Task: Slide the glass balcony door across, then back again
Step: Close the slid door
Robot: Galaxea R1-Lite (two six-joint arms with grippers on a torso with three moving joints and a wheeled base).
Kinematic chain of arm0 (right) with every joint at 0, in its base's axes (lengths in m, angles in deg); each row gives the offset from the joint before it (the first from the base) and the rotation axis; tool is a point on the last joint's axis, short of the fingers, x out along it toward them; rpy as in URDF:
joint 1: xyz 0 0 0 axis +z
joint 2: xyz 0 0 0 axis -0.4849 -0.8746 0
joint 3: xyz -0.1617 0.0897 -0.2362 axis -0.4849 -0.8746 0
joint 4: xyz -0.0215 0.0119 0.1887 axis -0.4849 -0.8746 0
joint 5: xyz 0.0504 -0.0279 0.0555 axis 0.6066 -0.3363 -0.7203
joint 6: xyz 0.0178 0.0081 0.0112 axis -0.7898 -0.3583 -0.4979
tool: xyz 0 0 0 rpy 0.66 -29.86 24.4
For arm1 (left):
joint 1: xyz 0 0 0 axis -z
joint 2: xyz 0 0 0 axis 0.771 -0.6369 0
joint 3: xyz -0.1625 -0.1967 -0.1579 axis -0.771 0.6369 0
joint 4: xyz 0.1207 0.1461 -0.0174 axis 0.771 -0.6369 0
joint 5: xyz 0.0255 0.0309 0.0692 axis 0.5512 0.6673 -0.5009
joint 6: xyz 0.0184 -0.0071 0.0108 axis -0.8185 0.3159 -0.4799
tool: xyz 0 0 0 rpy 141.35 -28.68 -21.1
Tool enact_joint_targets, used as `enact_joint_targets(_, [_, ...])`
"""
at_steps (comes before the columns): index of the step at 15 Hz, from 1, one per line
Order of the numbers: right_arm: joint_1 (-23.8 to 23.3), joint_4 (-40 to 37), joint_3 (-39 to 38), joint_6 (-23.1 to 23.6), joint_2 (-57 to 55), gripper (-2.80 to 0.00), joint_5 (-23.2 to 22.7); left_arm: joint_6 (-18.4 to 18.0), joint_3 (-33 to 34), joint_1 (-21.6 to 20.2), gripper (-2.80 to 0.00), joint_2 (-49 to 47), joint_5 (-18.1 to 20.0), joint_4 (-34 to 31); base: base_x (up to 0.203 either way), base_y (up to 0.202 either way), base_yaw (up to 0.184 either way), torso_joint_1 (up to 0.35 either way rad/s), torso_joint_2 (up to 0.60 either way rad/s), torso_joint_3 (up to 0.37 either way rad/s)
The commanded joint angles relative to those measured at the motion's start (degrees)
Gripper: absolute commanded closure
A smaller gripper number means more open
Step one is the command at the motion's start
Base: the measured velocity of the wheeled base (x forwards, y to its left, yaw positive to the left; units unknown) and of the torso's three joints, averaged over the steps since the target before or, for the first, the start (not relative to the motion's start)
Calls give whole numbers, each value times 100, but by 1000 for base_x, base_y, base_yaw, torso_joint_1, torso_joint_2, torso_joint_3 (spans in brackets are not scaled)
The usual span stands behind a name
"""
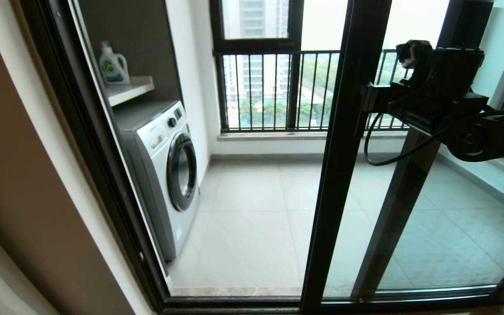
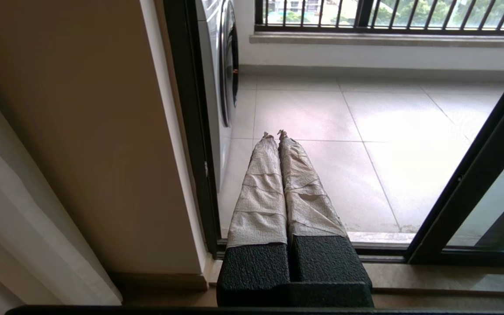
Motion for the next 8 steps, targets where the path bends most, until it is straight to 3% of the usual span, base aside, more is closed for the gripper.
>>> enact_joint_targets(1, [167,18,-8,2,-27,0,2,4,0,-5,0,-4,-2,1,0,0,0,0,0,0])
enact_joint_targets(8, [782,27,212,82,-237,0,317,-1,0,-9,0,-4,-2,1,0,0,0,0,0,0])
